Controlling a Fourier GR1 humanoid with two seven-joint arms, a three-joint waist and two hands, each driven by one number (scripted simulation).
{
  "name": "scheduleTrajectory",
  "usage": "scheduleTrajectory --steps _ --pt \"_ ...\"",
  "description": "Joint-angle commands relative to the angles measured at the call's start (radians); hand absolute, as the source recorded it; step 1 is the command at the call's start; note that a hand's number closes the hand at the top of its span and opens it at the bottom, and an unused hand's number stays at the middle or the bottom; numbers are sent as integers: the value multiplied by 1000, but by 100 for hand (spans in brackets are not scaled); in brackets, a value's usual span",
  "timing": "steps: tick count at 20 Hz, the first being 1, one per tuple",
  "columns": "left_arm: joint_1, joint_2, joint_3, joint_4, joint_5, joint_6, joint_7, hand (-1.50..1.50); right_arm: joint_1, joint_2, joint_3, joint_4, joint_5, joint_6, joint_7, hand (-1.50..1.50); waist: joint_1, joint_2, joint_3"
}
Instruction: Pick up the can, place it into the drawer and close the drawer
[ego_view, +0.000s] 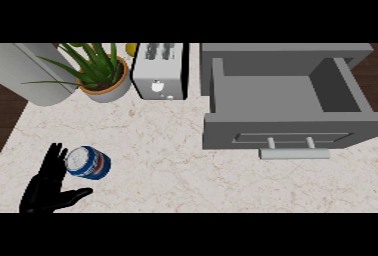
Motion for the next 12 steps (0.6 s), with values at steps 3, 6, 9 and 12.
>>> scheduleTrajectory --steps 3,6,9,12 --pt "-54 2 -12 169 0 -26 -97 -150 -4 42 -4 -42 -4 -2 35 -150 0 0 0" --pt "-130 -13 -12 260 -7 3 -134 -150 104 84 23 -79 -20 28 -26 -150 -8 0 0" --pt "-184 10 7 270 52 -10 -62 -150 -9 23 -31 11 -3 25 8 -150 -1 0 0" --pt "-207 3 -2 307 54 -13 -105 150 23 62 18 -119 -21 -19 108 -150 -2 1 0"
